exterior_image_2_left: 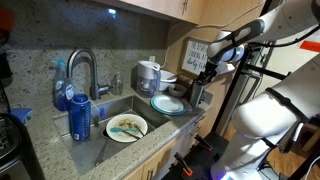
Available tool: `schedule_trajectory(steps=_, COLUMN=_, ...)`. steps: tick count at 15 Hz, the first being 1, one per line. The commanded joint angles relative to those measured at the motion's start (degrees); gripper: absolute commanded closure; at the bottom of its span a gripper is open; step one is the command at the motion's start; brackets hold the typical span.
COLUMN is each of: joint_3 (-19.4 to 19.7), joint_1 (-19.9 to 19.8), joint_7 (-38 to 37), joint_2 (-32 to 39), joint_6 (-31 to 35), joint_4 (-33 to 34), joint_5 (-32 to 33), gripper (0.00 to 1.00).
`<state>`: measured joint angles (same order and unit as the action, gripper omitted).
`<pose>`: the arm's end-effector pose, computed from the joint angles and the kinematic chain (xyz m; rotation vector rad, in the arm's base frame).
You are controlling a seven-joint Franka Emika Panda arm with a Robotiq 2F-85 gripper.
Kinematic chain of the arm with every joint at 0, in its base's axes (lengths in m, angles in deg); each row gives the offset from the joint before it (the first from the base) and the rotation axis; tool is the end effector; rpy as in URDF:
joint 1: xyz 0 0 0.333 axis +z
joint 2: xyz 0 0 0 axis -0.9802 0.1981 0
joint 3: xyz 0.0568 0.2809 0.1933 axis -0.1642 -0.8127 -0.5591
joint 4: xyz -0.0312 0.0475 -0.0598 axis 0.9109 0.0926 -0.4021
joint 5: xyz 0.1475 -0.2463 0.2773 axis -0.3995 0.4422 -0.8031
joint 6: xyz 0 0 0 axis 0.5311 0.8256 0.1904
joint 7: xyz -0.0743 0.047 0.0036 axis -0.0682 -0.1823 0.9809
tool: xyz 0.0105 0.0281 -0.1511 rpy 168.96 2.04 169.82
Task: Pick up the flask and put it in the sink
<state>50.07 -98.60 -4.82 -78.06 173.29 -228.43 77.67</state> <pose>0.3287 -0.2939 0.3896 2.9265 -0.2917 0.2742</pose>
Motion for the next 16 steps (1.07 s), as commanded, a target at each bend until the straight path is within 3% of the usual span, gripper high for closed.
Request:
schedule_trajectory(steps=1, joint_3=0.49, joint_1=-0.41, joint_7=0.35, joint_2=2.25, joint_6=3.21, joint_4=0.75, joint_5=0.01, gripper=0.0)
schedule_trajectory(steps=16, joint_3=0.12, joint_1=0.85, joint_7=0.24, joint_2=9.59, joint_6=6.62, joint_4=4.36, joint_5=-1.45, gripper=0.0)
